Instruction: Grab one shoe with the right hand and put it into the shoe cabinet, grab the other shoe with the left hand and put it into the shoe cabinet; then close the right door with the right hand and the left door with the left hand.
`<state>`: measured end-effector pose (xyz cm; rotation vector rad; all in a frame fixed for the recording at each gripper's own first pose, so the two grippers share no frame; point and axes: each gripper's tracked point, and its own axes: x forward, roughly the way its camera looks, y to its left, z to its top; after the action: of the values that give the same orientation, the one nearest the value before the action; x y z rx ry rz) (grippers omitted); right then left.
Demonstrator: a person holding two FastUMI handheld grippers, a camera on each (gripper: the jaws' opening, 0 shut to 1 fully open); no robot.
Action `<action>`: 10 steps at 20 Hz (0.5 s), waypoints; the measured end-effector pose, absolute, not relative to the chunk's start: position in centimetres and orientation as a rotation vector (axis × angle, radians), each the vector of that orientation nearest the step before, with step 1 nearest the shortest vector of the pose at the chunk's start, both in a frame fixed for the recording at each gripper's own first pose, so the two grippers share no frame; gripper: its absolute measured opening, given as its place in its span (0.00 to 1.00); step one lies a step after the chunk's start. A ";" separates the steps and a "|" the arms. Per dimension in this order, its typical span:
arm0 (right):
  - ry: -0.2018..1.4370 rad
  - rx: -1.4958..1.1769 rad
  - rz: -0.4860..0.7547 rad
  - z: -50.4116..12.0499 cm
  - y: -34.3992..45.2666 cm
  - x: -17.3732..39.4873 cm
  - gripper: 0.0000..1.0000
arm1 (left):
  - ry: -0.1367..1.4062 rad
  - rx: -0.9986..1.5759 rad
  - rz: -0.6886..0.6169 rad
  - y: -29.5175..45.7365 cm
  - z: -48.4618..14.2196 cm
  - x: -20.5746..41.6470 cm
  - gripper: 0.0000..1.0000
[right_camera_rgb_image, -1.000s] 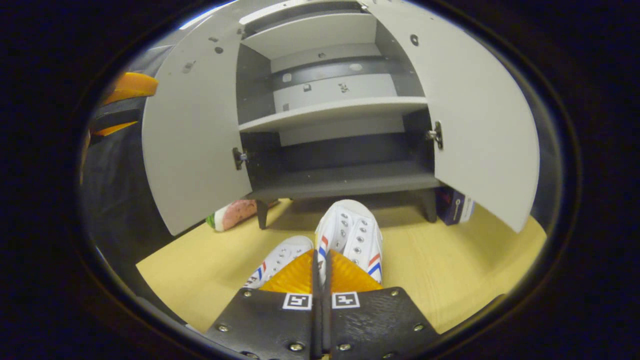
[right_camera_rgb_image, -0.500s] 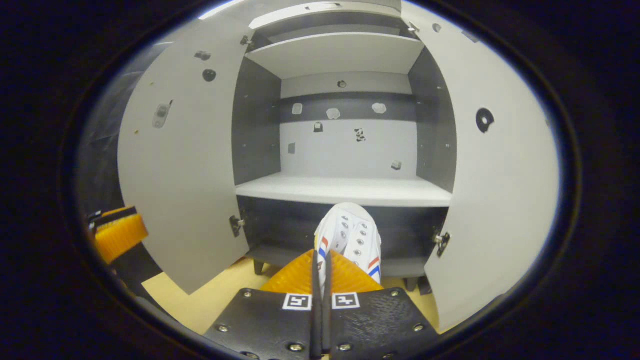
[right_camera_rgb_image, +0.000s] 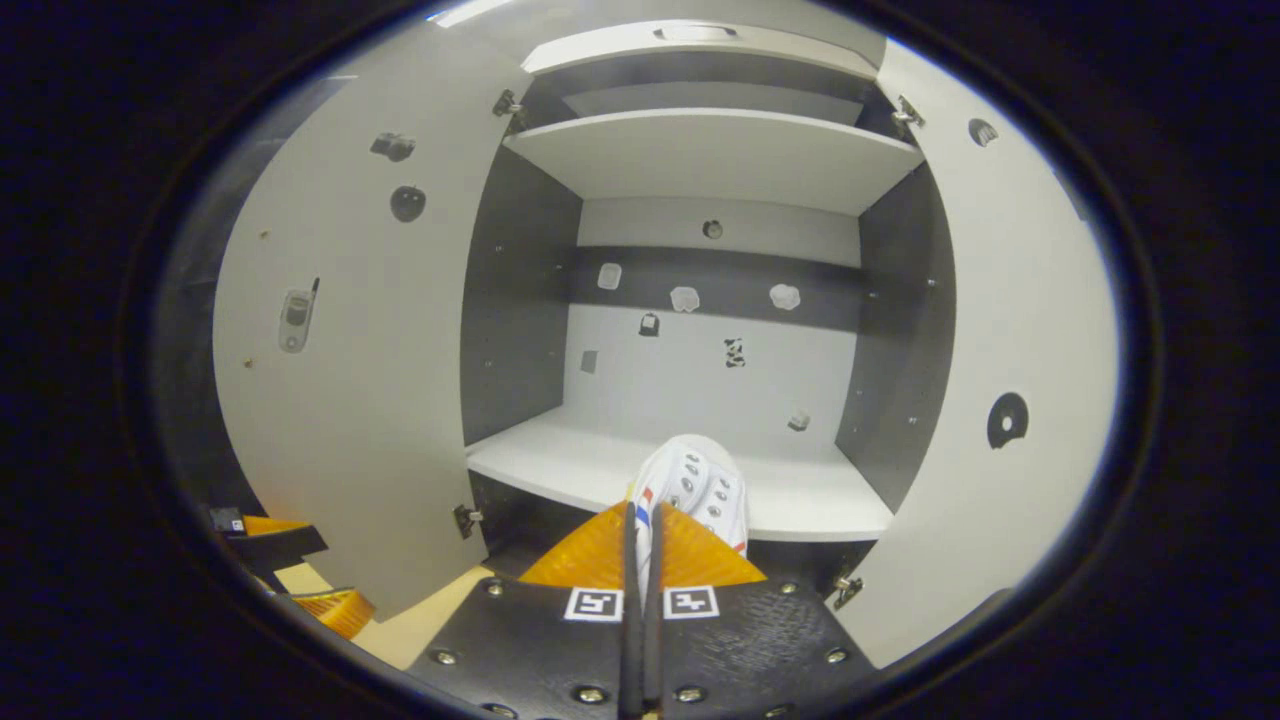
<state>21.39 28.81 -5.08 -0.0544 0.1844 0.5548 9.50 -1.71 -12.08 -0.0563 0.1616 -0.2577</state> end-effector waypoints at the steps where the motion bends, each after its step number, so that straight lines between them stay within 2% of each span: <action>1: 0.171 -0.058 0.568 -4.4 29.2 22.1 0.01 | 0.164 -0.053 -0.260 -2.0 -12.3 9.6 0.93; 6: 0.120 -0.097 0.491 -2.4 29.1 28.6 0.01 | 0.151 -0.033 -0.238 -2.2 -12.1 10.1 0.93; 10: 0.123 -0.137 0.422 -3.2 28.7 35.0 0.01 | 0.138 -0.034 -0.241 -2.6 -11.8 10.3 0.93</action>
<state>35.01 28.68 -3.22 -0.1369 0.1227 0.4224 10.27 -2.55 -11.83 -0.0344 0.1385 -0.2414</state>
